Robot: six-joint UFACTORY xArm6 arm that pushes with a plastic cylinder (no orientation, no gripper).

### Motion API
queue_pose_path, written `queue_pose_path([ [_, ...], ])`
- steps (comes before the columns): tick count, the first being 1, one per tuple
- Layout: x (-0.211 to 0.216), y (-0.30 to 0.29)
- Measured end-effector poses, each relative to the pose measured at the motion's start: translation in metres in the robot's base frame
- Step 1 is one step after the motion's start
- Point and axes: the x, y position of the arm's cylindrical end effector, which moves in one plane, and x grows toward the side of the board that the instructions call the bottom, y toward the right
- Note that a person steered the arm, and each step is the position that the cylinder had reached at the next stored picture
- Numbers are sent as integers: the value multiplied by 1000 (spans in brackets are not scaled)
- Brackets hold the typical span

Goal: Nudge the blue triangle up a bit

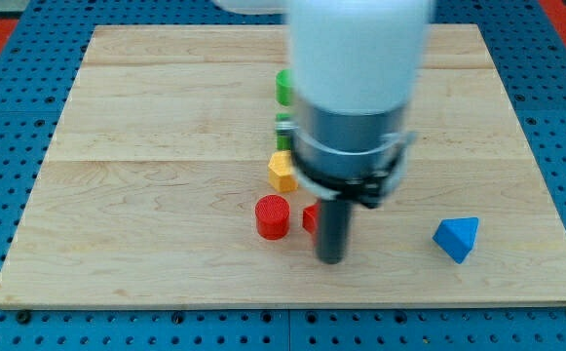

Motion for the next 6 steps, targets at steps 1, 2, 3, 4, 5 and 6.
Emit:
queue_pose_path([
  [1, 2, 40],
  [2, 18, 44],
  [3, 25, 17],
  [4, 50, 87],
  [5, 40, 128],
  [6, 12, 118],
])
